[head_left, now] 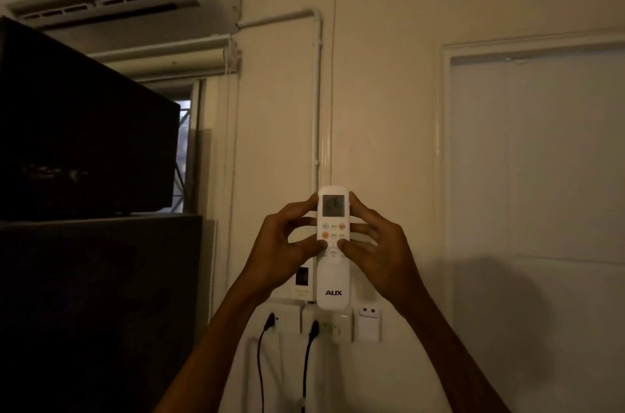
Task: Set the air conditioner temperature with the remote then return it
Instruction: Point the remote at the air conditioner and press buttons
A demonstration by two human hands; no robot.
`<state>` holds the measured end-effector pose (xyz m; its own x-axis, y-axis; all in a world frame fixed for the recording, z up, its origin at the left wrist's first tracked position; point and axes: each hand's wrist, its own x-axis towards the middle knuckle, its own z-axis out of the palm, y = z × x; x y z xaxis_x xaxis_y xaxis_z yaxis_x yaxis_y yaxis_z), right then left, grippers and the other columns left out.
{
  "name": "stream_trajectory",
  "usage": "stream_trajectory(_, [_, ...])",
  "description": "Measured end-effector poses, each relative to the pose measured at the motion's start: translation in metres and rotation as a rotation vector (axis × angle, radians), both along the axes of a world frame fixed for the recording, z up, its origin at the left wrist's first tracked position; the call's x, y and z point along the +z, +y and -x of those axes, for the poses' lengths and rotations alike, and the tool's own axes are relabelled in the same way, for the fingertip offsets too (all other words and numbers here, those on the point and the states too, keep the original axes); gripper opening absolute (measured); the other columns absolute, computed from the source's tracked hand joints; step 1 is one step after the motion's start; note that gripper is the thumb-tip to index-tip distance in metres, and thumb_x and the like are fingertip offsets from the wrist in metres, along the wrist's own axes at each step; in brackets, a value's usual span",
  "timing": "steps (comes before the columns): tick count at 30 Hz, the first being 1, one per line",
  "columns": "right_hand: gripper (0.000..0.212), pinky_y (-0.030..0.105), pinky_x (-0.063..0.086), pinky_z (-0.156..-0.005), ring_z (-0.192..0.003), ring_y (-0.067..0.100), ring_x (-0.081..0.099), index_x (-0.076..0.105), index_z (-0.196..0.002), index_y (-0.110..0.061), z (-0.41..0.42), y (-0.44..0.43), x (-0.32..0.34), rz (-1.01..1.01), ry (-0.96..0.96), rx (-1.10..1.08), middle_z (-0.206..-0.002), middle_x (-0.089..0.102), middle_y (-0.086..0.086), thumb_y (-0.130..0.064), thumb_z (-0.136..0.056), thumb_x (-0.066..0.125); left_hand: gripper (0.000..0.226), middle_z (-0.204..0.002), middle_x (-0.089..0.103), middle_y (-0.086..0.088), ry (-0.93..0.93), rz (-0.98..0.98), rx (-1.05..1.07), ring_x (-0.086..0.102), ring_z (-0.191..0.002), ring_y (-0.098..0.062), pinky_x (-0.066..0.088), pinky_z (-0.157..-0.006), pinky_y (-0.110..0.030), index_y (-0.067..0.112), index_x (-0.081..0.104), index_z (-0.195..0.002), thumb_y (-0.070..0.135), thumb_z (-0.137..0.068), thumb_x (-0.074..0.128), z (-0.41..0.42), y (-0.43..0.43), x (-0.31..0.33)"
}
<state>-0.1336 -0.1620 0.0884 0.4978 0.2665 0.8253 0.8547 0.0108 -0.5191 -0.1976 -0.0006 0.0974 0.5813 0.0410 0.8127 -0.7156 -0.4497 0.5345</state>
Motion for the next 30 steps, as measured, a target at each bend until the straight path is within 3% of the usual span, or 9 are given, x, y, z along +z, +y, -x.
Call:
stream_trajectory(9, [0.072, 0.009, 0.051, -0.069, -0.100, -0.006, 0.060, 0.037, -0.138, -0.026, 0.082, 0.023, 0.028, 0.022, -0.019, 0.041, -0.121, 0.057, -0.010, -0.005, -0.077, 0.069, 0.069, -0.121, 0.055, 0.029, -0.014, -0.013, 0.025, 0.057, -0.109, 0.009, 0.054, -0.075, -0.011, 0.034, 0.050, -0.131, 0.003, -0.074, 0.074, 0.082, 0.024, 0.026])
stream_trajectory(13, [0.074, 0.023, 0.057, -0.080, -0.107, 0.009, 0.061, 0.036, -0.139, -0.026, 0.122, 0.045, 0.034, 0.018, -0.031, 0.054, -0.127, 0.057, -0.004, -0.004, -0.077, 0.070, 0.071, -0.121, 0.055, 0.028, -0.010, 0.007, 0.008, 0.058, -0.107, 0.011, 0.053, -0.072, -0.009, 0.033, 0.050, -0.130, -0.001, -0.073, 0.074, 0.120, 0.047, 0.028])
stream_trajectory(21, [0.071, 0.022, 0.055, -0.083, -0.108, 0.010, 0.060, 0.036, -0.139, -0.026, 0.212, 0.098, 0.040, 0.007, -0.062, 0.045, -0.128, 0.057, -0.002, -0.007, -0.078, 0.069, 0.072, -0.129, 0.058, 0.010, 0.022, 0.053, -0.019, 0.060, -0.114, -0.010, 0.057, -0.090, -0.041, 0.030, 0.050, -0.132, -0.002, -0.073, 0.073, 0.204, 0.102, 0.036])
stream_trajectory(25, [0.071, 0.019, 0.055, -0.081, -0.107, 0.008, 0.061, 0.037, -0.138, -0.027, 0.257, 0.119, 0.039, -0.008, -0.082, 0.038, -0.125, 0.057, -0.004, -0.008, -0.079, 0.069, 0.072, -0.130, 0.058, 0.005, 0.000, 0.036, -0.041, 0.061, -0.114, -0.013, 0.058, -0.088, -0.036, 0.030, 0.049, -0.132, -0.004, -0.073, 0.072, 0.250, 0.124, 0.035])
stream_trajectory(30, [0.070, 0.012, 0.053, -0.075, -0.105, 0.006, 0.061, 0.037, -0.138, -0.027, 0.310, 0.145, 0.030, -0.006, -0.080, 0.039, -0.122, 0.057, -0.002, -0.007, -0.079, 0.068, 0.073, -0.125, 0.059, 0.013, -0.004, 0.014, -0.082, 0.062, -0.106, 0.003, 0.054, -0.072, -0.011, 0.030, 0.047, -0.133, -0.005, -0.073, 0.071, 0.299, 0.153, 0.026])
